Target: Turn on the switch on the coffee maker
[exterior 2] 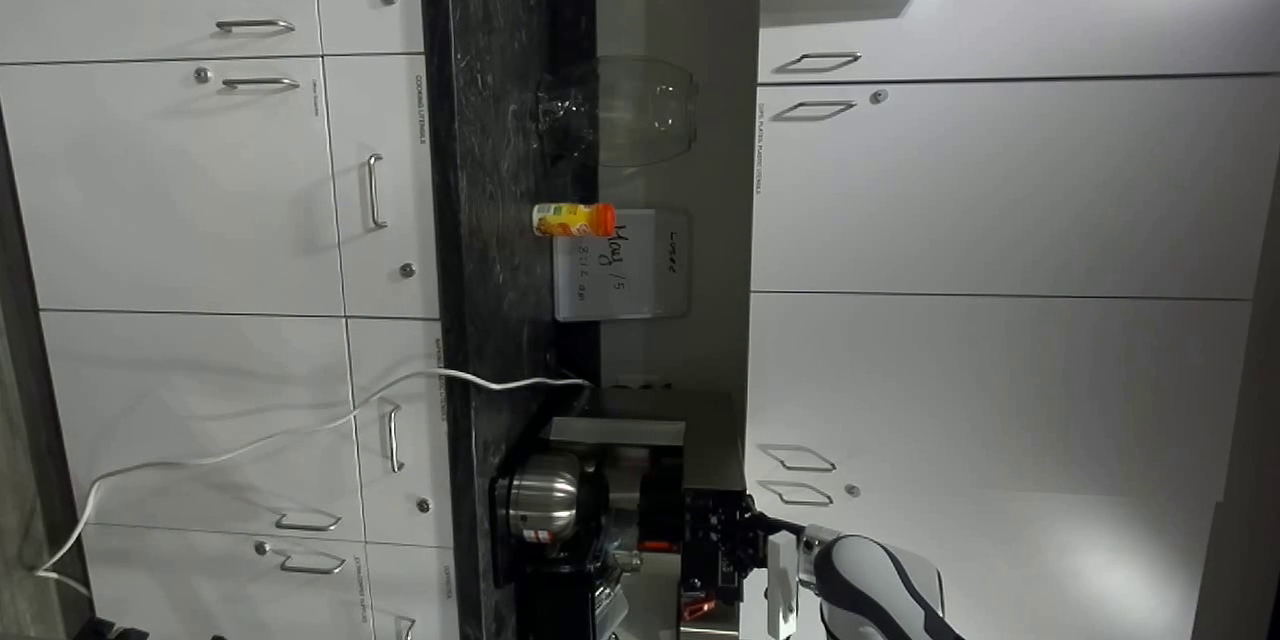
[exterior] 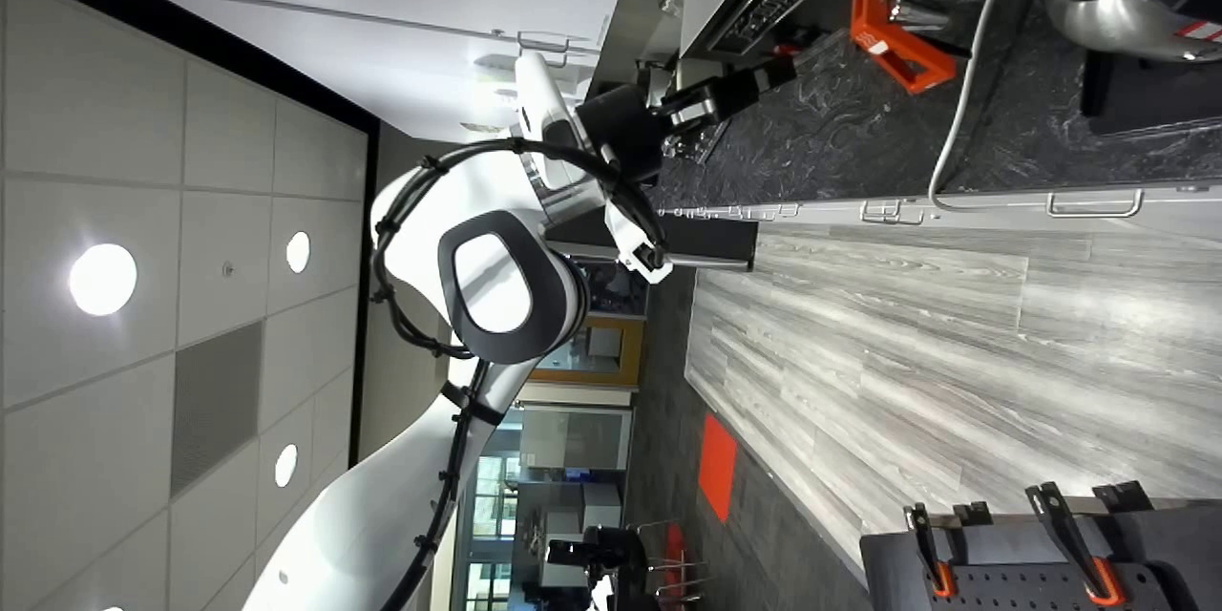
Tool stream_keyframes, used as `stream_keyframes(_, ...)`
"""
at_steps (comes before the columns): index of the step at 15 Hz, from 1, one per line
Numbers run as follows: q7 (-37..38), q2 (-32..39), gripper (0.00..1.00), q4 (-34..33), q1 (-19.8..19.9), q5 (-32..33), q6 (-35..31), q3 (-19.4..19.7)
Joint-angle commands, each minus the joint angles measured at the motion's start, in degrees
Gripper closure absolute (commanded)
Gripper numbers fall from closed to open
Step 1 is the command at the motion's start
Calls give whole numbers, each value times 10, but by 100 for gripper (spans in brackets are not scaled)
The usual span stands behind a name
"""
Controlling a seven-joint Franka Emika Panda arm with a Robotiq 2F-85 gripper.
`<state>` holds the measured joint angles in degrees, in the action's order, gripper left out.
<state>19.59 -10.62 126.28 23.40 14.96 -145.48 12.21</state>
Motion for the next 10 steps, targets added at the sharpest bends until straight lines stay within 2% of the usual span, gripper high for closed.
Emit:
stream_keyframes(1,3,16,100,-13,-12,-19,-35,11)
stream_keyframes(10,15,17,100,-9,-7,-14,-94,12)
